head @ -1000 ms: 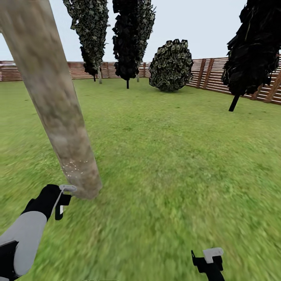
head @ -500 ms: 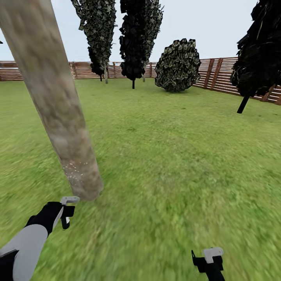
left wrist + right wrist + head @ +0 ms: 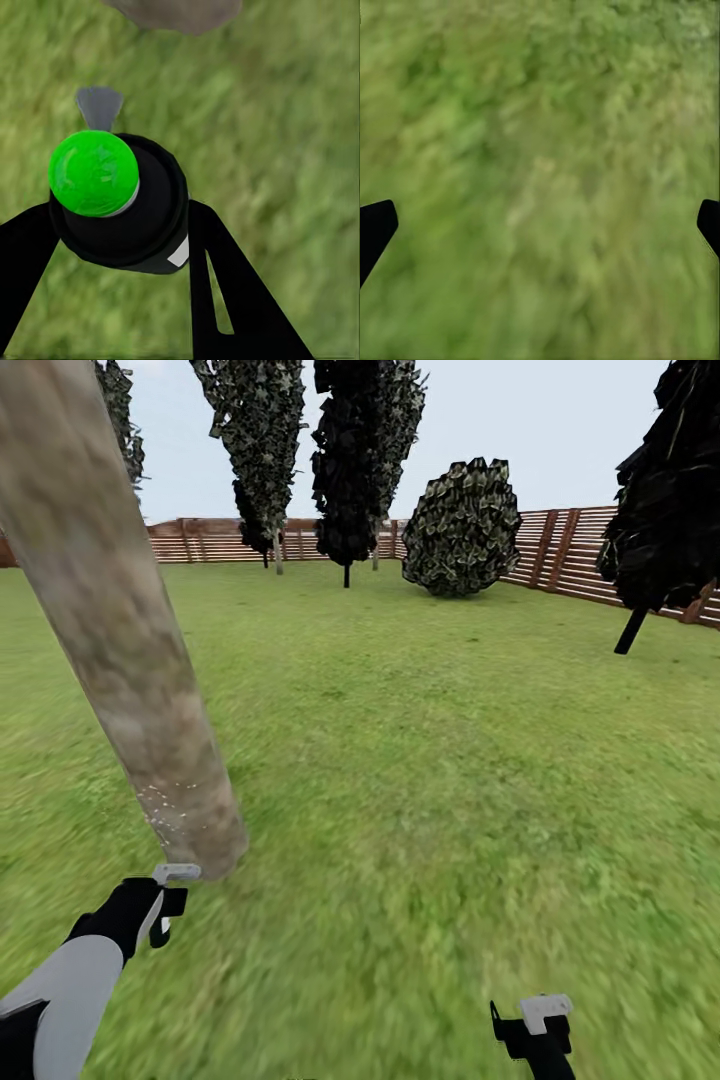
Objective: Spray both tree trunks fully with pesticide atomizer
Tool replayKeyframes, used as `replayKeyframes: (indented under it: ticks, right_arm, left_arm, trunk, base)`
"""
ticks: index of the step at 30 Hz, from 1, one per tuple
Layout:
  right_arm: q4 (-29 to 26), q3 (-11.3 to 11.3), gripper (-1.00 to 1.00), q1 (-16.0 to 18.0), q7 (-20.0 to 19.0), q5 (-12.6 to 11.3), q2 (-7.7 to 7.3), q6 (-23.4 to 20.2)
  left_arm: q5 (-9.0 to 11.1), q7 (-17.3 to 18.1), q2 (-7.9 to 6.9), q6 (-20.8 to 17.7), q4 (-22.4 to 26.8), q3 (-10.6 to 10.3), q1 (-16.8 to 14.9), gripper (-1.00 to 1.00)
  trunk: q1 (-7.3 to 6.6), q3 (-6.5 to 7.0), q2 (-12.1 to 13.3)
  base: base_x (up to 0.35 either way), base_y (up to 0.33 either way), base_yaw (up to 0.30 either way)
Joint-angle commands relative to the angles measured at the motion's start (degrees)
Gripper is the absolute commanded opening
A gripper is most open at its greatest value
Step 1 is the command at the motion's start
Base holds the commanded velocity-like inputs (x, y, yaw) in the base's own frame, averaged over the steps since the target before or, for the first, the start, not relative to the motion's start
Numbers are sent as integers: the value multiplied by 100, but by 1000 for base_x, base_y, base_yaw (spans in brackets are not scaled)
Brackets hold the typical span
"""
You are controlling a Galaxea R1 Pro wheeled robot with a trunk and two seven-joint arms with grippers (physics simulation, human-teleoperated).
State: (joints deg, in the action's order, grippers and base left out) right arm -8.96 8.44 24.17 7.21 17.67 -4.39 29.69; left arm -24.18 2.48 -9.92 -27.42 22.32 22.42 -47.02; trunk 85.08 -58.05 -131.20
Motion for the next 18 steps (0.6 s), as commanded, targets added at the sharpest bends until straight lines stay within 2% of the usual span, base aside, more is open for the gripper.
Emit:
replayKeyframes:
  ticks: [1, 7, 9, 15, 18]
  right_arm:
    - [0, 0, 100, 0, 0, 0, 0, 1]
    - [0, 0, 100, 0, 0, 0, 0, -1]
    - [0, 0, 100, 0, 0, 0, 0, 0]
    - [0, 0, 100, 0, 0, 0, 0, -1]
    - [0, 0, 100, 0, 0, 0, 0, 0]
  left_arm:
    - [-1, -5, 5, 0, 0, 0, 0, -100]
    - [1, -11, 131, 0, 8, 15, 0, -100]
    - [1, -11, 235, 7, 9, 17, 0, -100]
    - [1, -18, 262, 9, 23, 38, 0, -100]
    - [-6, -20, 246, 15, 37, 245, 0, -100]
  trunk:
    - [0, 0, 0]
    - [0, 0, 0]
    - [0, 0, 0]
    - [0, 0, 0]
    - [0, 0, 0]
  base:
    - [2, -274, 261]
    - [51, -274, 275]
    - [148, -265, 278]
    - [197, -231, 229]
    - [231, -202, 33]
